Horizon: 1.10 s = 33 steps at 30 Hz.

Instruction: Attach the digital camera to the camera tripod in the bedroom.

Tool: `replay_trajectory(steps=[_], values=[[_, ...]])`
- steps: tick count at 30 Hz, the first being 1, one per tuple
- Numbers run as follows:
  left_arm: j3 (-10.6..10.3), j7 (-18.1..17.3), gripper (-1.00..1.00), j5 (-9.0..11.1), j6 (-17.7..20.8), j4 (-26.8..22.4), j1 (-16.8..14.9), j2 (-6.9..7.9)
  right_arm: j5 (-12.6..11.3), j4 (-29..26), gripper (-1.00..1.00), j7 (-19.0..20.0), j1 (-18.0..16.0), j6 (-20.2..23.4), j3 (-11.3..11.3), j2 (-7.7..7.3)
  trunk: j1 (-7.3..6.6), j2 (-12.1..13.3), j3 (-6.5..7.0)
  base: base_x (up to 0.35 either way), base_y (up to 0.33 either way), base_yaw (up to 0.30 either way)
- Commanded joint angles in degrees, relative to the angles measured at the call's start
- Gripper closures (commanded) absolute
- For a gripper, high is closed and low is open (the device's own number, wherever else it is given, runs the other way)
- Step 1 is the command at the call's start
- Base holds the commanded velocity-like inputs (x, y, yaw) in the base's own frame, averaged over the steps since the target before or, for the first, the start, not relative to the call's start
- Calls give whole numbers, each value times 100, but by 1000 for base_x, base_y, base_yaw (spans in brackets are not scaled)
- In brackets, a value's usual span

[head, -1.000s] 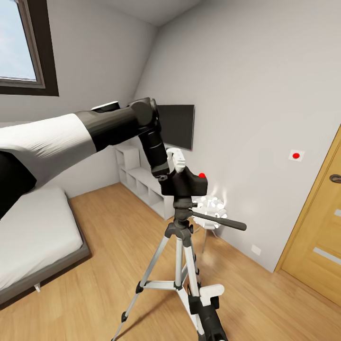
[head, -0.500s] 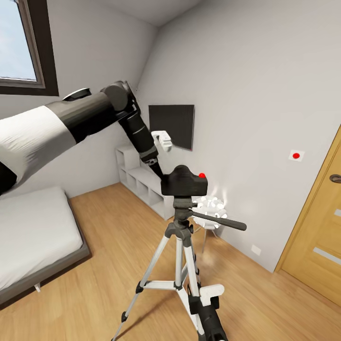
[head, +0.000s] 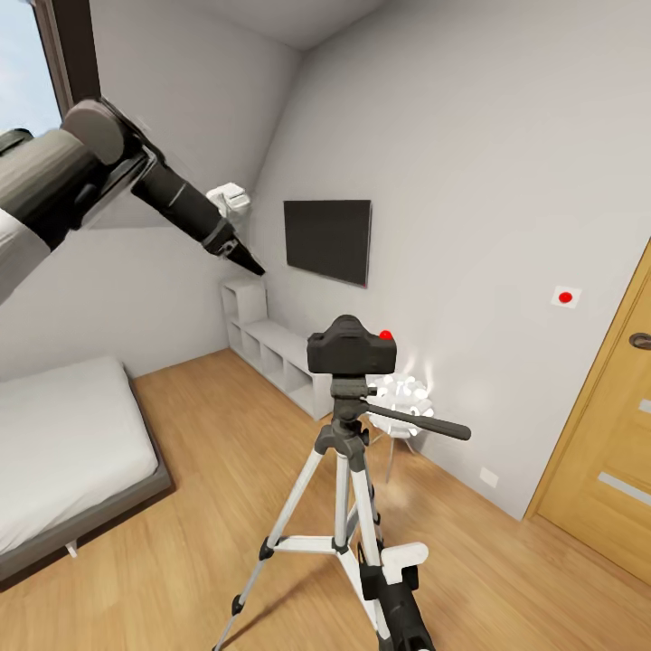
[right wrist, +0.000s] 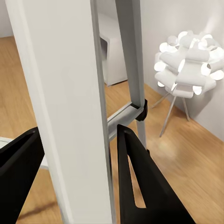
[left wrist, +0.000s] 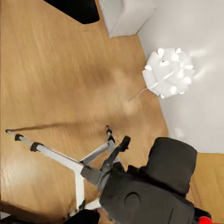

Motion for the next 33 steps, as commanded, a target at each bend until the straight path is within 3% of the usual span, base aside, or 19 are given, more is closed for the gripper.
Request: replay_trajectory(steps=[1, 6, 8, 9, 11, 12, 15, 17, 18, 19, 21, 22, 24, 25, 28, 33], values=[[193, 281, -100, 35, 61, 6, -13, 291, 139, 466, 100, -34, 1, -105, 13, 2, 5, -6, -10, 0, 0, 0], [370, 1004, -100, 35, 98, 33, -13, 859, 138, 466, 100, -34, 1, -105, 13, 2, 5, -6, -10, 0, 0, 0], [385, 1617, -100, 40, 170, 53, -5, 1060, 142, 466, 100, -34, 1, -105, 13, 2, 5, -6, -10, 0, 0, 0], [386, 1765, -100, 43, 178, 61, -2, 1087, 143, 466, 100, -34, 1, -105, 13, 2, 5, -6, -10, 0, 0, 0], [388, 2396, -100, 65, 200, 115, 48, 1154, 144, 466, 100, -34, 1, -105, 13, 2, 5, -6, -10, 0, 0, 0], [388, 2968, -100, 107, 207, 300, 257, 1167, 145, 465, 100, -34, 1, -105, 13, 2, 5, -6, -10, 0, 0, 0], [389, 3580, -100, 178, 192, 571, 628, 1057, 145, 461, 100, -34, 1, -105, 13, 2, 5, -6, -10, 0, 0, 0], [392, 4356, -100, 257, 98, 737, 1031, 909, 145, 459, 100, -34, 1, -105, 8, 2, 5, -6, -10, 0, 0, 0], [395, 4868, -100, 406, -101, 853, 1307, 772, 145, 456, 100, -34, 1, -105, 6, 2, 5, -6, -10, 0, 0, 0], [395, 5054, -100, 491, -212, 899, 1400, 730, 145, 455, 100, -34, 1, -105, 4, 2, 5, -6, -10, 0, 0, 0], [397, 5840, -100, 1079, -828, 1084, 1724, 582, 145, 451, 100, -34, 1, -105, 3, 2, 5, -6, -10, 0, 0, 0], [393, 6514, -100, 1881, -1357, 1218, 1940, 509, 141, 450, 100, -34, 1, -105, 2, 2, 5, -6, -10, 0, 0, 0], [376, 7297, -100, 2918, -1920, 1302, 2195, 467, 138, 449, 100, -34, 1, -105, -2, 2, 5, -6, -10, 0, 0, 0], [358, 7634, -100, 3300, -2175, 1312, 2347, 451, 137, 449, 100, -34, 1, -105, -3, 2, 5, -6, -10, 0, 0, 0], [153, 8294, -100, 3771, -2839, 1239, 2859, 377, 137, 449, 100, -34, 1, -105, -4, 2, 5, -6, -10, 0, 0, 0], [-428, 9055, -100, 4021, -3960, 1127, 3647, 319, 138, 449, 100, -34, 1, -105, -9, 2, 5, -6, -10, 0, 0, 0]])
